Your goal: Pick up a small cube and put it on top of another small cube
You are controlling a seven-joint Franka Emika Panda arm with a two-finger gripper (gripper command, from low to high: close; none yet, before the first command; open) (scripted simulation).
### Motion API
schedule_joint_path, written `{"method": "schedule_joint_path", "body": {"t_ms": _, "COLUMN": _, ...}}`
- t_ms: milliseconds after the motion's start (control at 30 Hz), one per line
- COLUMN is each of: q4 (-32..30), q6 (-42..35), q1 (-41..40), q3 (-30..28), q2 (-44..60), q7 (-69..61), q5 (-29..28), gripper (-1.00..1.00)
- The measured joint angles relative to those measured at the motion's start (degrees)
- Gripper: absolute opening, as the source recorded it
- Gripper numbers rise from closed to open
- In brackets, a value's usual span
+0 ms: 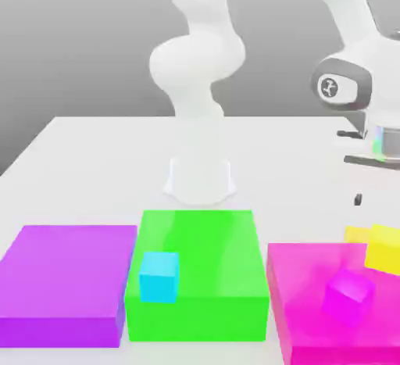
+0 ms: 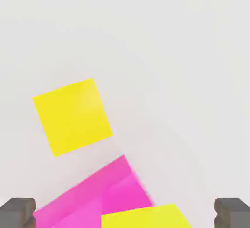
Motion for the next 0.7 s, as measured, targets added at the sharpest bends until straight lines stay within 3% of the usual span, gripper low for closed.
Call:
{"method": "schedule_joint_path", "body": {"t_ms": 267, "q4": 0.61, "q6": 10.66, "q1": 0.66, "q3": 1.14, "q2": 13.78, "q7": -5.20, "q5": -2.08, "gripper": 0.00}}
{"method": "schedule_joint_path", "body": {"t_ms": 300, "q4": 0.89, "q6": 11.98, "q1": 0.52, "q3": 1.30, "q2": 15.41, "q7": -5.26, "q5": -2.00, "gripper": -1.00}}
{"method": "schedule_joint_path", "body": {"t_ms": 533, "q4": 0.92, "q6": 12.00, "q1": 0.56, "q3": 1.28, "q2": 15.58, "q7": -5.37, "q5": -1.91, "gripper": -1.00}}
{"method": "schedule_joint_path", "body": {"t_ms": 700, "q4": -0.72, "q6": 4.69, "q1": 1.00, "q3": 0.80, "q2": 6.58, "q7": -5.24, "q5": -2.09, "gripper": -1.00}}
